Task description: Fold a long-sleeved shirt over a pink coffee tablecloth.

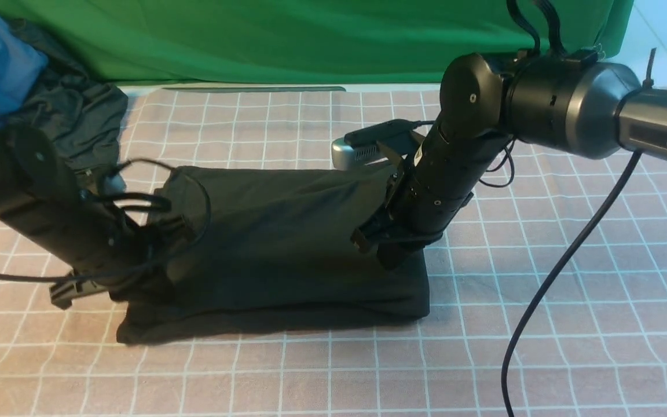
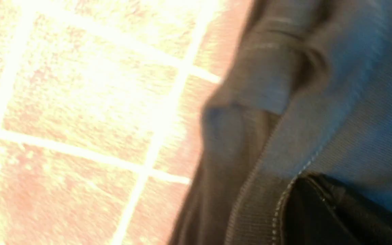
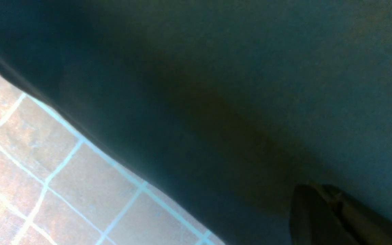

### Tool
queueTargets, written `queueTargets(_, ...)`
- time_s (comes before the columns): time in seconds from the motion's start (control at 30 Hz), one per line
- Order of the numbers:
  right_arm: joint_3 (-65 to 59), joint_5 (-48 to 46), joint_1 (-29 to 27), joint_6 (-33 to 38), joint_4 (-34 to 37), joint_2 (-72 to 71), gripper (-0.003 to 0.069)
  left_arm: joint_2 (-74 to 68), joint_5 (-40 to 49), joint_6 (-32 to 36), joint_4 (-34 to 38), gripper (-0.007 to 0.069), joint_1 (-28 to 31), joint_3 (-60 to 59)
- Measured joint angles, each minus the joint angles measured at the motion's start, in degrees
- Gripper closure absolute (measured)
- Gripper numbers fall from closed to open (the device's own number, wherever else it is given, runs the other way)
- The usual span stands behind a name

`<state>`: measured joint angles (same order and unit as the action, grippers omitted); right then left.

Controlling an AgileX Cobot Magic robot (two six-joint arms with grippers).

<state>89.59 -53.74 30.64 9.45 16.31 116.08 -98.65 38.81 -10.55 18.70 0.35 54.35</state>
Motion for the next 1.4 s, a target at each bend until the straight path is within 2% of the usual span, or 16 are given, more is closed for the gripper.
queueTargets(0.13,-0.1,-1.3,0.0,-0.1,-2.4,-0.6,0.0622,1.1,0.0,-1.2,-2.0,0.0611,1.0,0.2)
queueTargets(0.27,0.0,-3.9,-0.1,-1.1,-8.3,-6.0,0.0622,7.9,1.8,-2.9,-6.6,0.0611,2.0,2.5)
queueTargets(0.4,0.0,-4.6,-0.4,-1.7,-9.6,-13.4,0.0622,16.1,4.8,-4.1,-8.2,0.0611,2.1,4.5)
queueTargets(0.73,0.0,-0.2,-5.6,-1.8,-12.9,-41.4,0.0622,42.7,7.0,-0.4,-8.7,0.0611,2.1,4.7)
queueTargets(0.93,-2.6,3.7,-6.9,-1.9,-16.3,-57.3,0.0622,55.4,7.7,0.1,-5.1,0.0611,2.1,4.7)
queueTargets(1.07,-10.6,10.2,-6.9,-2.2,-18.0,-68.4,0.0622,60.5,7.6,0.3,-3.8,0.0611,2.1,4.7)
queueTargets(1.2,-23.4,22.2,-6.9,-3.2,-18.6,-82.1,0.0622,62.8,6.4,0.4,-3.5,0.0611,2.1,4.7)
queueTargets(1.27,-32.2,31.2,-6.9,-3.4,-18.8,-90.2,0.0622,62.9,5.7,0.5,-3.3,0.0611,2.1,4.7)
queueTargets(1.4,-42.0,42.4,-6.9,-3.4,-19.1,-100.7,0.0624,63.0,3.4,0.5,-2.7,0.0611,2.1,3.3)
